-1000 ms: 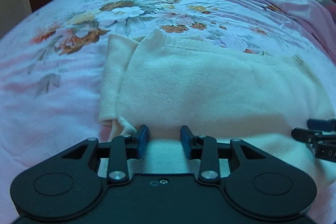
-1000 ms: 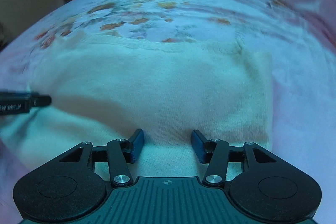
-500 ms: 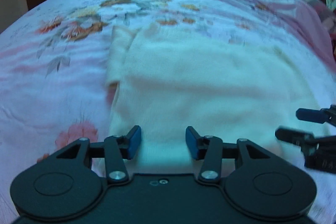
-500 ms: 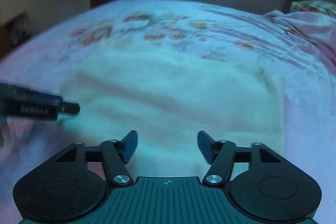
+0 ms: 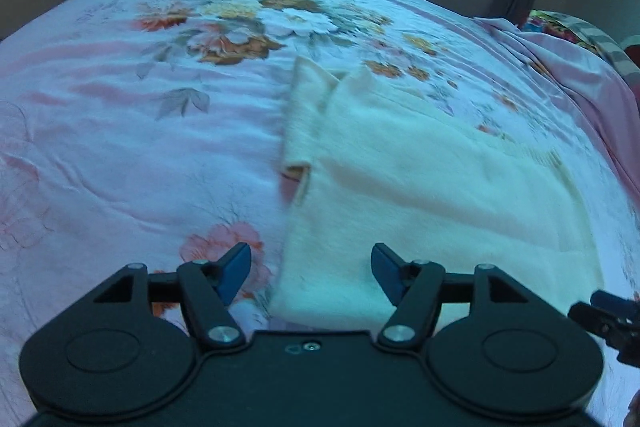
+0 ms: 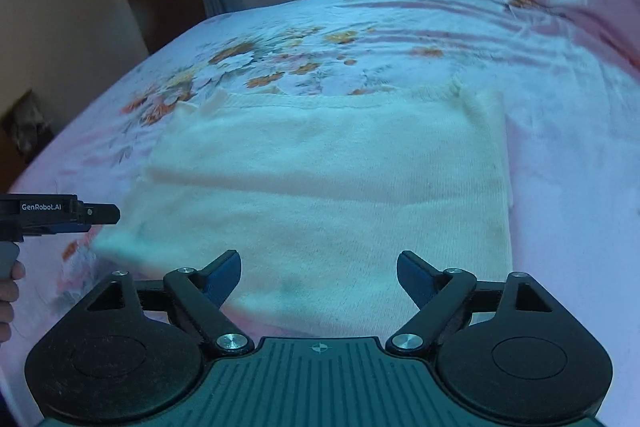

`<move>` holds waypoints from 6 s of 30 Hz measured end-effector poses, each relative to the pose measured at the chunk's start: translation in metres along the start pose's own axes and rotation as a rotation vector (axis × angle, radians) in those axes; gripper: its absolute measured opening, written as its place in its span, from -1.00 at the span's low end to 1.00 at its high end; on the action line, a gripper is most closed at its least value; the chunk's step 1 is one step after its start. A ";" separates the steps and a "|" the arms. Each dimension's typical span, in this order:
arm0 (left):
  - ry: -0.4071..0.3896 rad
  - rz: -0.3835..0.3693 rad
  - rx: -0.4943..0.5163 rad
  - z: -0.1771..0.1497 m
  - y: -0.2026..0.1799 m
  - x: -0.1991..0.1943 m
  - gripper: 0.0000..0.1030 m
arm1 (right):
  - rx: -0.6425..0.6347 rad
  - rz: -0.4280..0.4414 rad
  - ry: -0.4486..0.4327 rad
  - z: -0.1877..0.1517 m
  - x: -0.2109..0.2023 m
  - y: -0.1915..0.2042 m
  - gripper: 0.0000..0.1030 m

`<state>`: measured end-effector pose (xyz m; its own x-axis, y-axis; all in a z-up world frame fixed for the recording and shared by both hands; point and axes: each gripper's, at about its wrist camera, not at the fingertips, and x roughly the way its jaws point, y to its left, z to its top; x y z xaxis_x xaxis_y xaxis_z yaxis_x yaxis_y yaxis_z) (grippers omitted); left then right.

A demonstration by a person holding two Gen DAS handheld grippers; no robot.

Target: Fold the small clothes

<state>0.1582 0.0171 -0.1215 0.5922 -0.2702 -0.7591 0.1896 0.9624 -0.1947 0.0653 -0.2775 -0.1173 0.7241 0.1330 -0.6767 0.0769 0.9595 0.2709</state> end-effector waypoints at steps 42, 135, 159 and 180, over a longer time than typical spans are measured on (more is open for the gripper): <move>0.054 -0.142 -0.135 0.050 -0.001 0.102 -0.36 | 0.006 -0.164 0.027 0.049 0.103 -0.023 0.99; 0.082 -0.267 -0.093 -0.037 -0.039 0.014 -0.30 | 0.253 0.016 -0.038 0.074 0.057 -0.061 -0.68; 0.064 -0.295 -0.029 -0.032 -0.074 0.019 -0.25 | 0.308 0.132 0.095 0.021 0.016 -0.105 0.43; 0.062 -0.339 0.066 -0.033 -0.122 0.023 -0.15 | 0.194 0.043 0.095 -0.010 -0.014 -0.097 -0.83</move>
<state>0.1227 -0.1054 -0.1354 0.4385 -0.5704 -0.6945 0.4190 0.8134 -0.4034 0.0406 -0.3699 -0.1411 0.6626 0.2040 -0.7207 0.1846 0.8881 0.4211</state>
